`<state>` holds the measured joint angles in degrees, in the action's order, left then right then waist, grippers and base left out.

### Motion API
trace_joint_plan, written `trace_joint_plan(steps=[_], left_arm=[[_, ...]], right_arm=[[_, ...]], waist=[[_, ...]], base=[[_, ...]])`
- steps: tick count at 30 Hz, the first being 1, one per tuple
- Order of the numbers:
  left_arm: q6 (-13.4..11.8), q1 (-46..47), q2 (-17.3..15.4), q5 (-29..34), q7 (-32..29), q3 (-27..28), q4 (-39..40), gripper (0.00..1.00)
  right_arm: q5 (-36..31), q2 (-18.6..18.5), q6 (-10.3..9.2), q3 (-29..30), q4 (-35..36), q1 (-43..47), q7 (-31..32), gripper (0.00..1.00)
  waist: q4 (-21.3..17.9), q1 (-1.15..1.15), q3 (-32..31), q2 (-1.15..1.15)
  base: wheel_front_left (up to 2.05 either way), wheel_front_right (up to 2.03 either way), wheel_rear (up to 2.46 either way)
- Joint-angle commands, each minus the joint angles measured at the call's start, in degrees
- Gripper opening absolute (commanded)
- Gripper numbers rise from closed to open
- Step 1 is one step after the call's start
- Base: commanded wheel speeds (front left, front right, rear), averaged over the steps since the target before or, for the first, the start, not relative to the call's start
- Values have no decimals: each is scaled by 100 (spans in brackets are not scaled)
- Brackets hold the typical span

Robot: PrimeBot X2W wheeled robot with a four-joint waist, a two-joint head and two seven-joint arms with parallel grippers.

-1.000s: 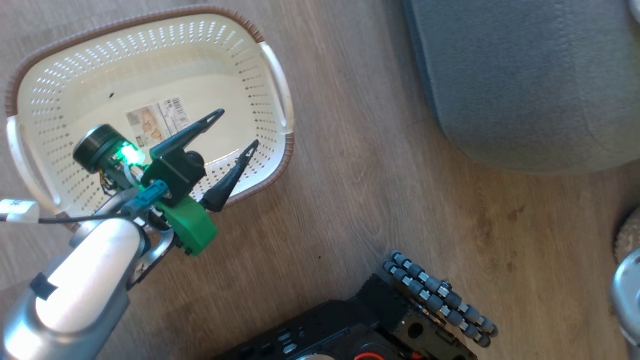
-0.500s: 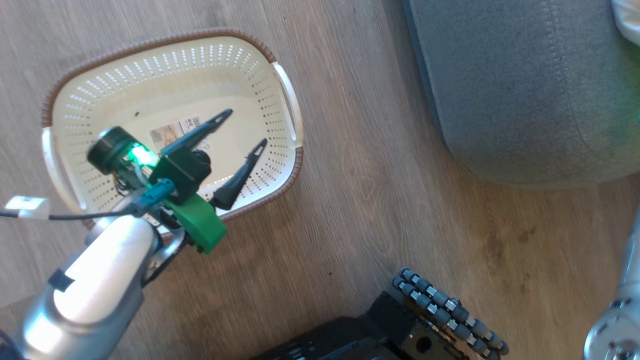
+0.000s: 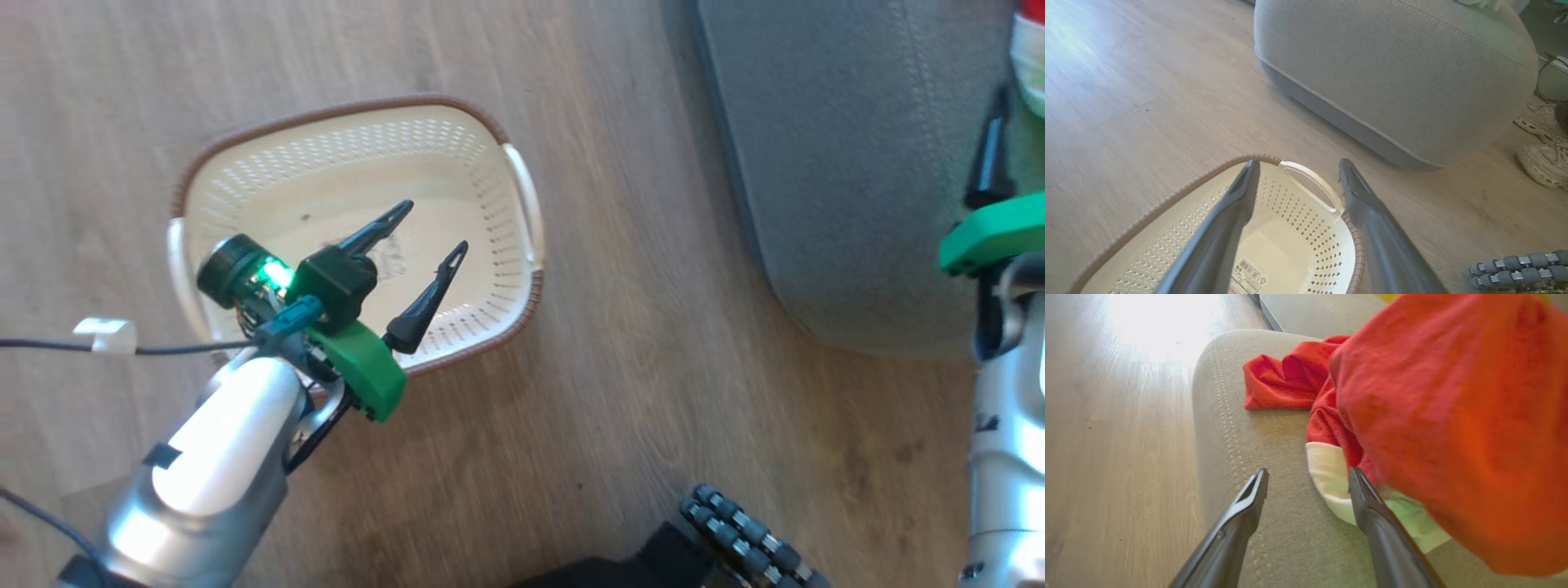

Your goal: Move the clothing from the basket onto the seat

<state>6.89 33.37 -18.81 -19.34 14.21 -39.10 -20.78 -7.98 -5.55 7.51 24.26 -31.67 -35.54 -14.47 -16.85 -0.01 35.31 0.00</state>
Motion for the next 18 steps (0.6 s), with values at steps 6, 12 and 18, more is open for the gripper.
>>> trace_joint_plan(steps=[6, 12, 18], left_arm=[[-18, 24, 315, -133, 76, 564, -105, 100], [-33, -287, 552, -112, 77, 1228, -228, 100], [-44, -571, 648, -55, 78, 1944, -270, 100]], right_arm=[[128, -99, -2, -808, 196, 216, -52, 100], [518, -155, -2, -1466, 413, 272, -52, 100], [776, -143, -2, -1985, 600, 341, -52, 100]], waist=[[775, 1, -685, 0], [1348, 1, -1190, 0], [1681, 1, -1506, 0]], base=[[0, 0, 0], [0, 0, 0], [0, 0, 0]])
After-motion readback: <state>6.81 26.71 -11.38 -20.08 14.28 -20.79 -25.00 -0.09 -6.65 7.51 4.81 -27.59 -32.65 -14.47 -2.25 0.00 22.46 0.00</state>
